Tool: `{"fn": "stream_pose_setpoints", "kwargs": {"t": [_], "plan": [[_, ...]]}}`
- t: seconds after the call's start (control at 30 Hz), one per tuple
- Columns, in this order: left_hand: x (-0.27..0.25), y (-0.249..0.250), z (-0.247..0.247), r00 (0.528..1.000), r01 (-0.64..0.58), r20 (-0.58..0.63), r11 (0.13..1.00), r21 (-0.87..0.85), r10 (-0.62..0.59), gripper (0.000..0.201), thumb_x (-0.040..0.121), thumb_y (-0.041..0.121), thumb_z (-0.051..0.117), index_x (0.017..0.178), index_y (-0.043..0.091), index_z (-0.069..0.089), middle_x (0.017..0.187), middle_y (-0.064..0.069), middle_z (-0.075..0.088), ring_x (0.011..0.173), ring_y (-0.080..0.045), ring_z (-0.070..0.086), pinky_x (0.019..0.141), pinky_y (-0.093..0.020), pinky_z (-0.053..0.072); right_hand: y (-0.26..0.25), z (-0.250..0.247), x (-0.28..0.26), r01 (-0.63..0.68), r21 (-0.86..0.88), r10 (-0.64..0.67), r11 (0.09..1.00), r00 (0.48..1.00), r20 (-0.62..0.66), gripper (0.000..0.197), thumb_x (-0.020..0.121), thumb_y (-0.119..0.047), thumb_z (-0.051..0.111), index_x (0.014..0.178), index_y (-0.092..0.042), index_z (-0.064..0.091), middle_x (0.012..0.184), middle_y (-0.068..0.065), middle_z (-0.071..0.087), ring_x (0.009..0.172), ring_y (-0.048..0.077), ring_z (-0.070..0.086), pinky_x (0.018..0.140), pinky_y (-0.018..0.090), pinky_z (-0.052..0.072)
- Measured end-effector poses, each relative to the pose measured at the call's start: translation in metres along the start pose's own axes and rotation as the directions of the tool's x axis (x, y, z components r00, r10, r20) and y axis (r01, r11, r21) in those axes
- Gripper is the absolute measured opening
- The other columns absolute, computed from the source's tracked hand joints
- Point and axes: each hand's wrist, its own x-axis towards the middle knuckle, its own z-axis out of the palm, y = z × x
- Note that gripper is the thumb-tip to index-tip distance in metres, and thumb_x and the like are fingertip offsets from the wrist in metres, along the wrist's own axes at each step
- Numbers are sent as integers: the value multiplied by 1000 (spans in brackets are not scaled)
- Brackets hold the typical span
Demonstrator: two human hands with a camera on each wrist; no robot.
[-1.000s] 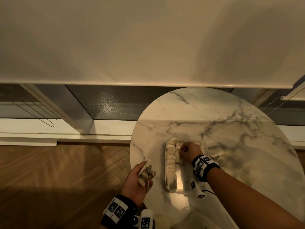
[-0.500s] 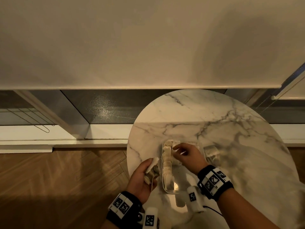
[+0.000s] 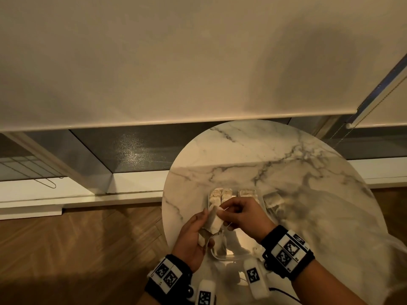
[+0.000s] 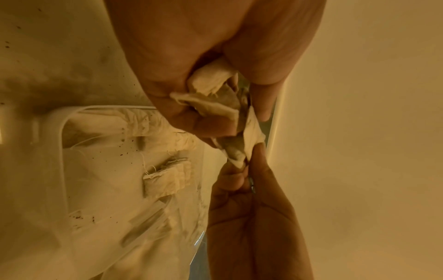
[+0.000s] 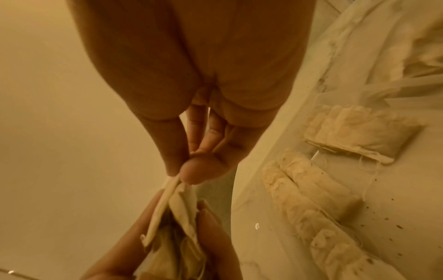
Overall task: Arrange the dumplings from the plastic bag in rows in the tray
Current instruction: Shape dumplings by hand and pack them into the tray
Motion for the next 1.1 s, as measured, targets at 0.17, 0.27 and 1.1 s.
{"fn": "stream_pose_setpoints", "kwargs": {"t": [0.17, 0.27, 1.1], "plan": [[-1, 0, 0, 1000, 4, -26, 1000, -28, -5, 42, 90, 36, 64, 119, 6, 68, 102, -15, 72, 74, -20, 66, 55, -28, 46, 1, -5, -3, -27, 100, 28, 995, 999, -17, 16, 84, -1, 74, 96, 6, 67, 70, 18, 63, 59, 22, 60, 57, 30, 56], [0, 1, -2, 998, 31, -46, 998, -57, -34, 38, 96, 35, 58, 120, 7, 66, 96, -13, 71, 66, -17, 66, 51, -26, 47, 2, -9, -2, -61, 208, 69, 976, 997, -28, 18, 85, -2, 72, 97, 8, 64, 77, 20, 65, 65, 25, 62, 60, 31, 57], [-6, 8, -10, 984, 119, -106, 976, -180, -140, 29, 96, 35, 58, 111, 13, 68, 80, -2, 67, 60, -9, 59, 46, -21, 44, 8, -20, -2, -138, 539, 135, 831, 990, 46, 21, 96, -22, 58, 110, -7, 61, 88, 13, 61, 74, 25, 61, 59, 34, 54]]}}
